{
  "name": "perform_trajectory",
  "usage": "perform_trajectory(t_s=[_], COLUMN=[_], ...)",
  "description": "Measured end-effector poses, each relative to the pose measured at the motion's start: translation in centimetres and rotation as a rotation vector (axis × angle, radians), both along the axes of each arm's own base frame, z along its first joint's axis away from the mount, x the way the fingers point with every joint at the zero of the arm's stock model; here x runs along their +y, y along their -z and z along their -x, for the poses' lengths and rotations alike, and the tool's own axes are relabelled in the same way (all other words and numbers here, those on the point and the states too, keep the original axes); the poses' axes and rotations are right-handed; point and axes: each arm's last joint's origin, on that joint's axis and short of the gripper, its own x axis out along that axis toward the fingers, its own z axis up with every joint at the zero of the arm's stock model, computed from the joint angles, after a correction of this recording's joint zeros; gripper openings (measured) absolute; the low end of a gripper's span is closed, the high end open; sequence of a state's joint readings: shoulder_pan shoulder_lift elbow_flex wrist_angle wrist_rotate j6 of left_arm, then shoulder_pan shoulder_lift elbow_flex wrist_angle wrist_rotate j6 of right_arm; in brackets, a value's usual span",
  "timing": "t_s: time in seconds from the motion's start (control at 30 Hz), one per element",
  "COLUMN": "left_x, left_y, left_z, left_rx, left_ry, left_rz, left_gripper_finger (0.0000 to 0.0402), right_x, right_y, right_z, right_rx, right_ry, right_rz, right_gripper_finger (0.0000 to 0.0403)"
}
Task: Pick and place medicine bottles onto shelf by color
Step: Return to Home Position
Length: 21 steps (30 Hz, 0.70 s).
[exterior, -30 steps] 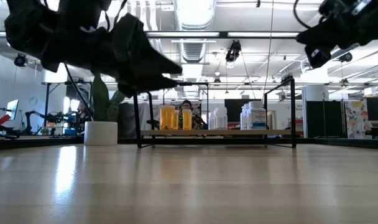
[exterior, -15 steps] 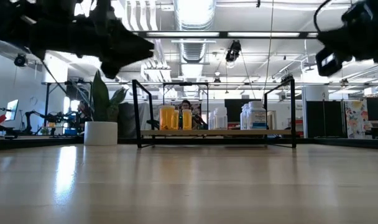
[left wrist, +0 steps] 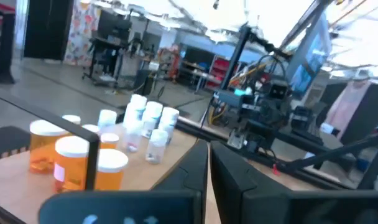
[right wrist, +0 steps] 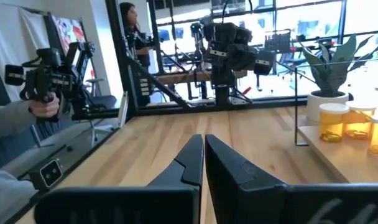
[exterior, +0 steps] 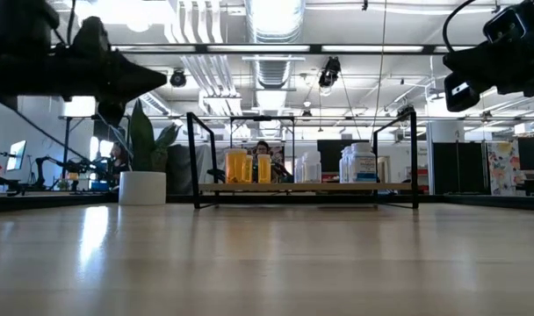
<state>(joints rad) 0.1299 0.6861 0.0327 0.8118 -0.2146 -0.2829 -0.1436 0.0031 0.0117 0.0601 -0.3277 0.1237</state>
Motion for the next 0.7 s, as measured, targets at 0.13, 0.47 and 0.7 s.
perform_trajectory(t_s=[0.13, 0.47, 0.7], left_x=[0.9, 2.1, 0.5], left_y=[0.5, 0.5, 0.4], left_z=[1.1, 3.5, 4.8], left_rx=[0.029, 0.072, 0.048], left_ry=[0.033, -0.017, 0.018], left_rz=[-0.012, -0.07, -0.135], left_gripper_finger=[0.0, 0.0, 0.0], right_x=[0.0, 0.0, -0.3], right_y=[0.0, 0.2, 0.4], right_z=[0.0, -0.1, -0.2], right_rx=[0.002, 0.029, 0.048], right_ry=[0.002, 0.012, 0.083], right_rz=[0.001, -0.03, -0.051], right_gripper_finger=[0.0008, 0.0008, 0.0008])
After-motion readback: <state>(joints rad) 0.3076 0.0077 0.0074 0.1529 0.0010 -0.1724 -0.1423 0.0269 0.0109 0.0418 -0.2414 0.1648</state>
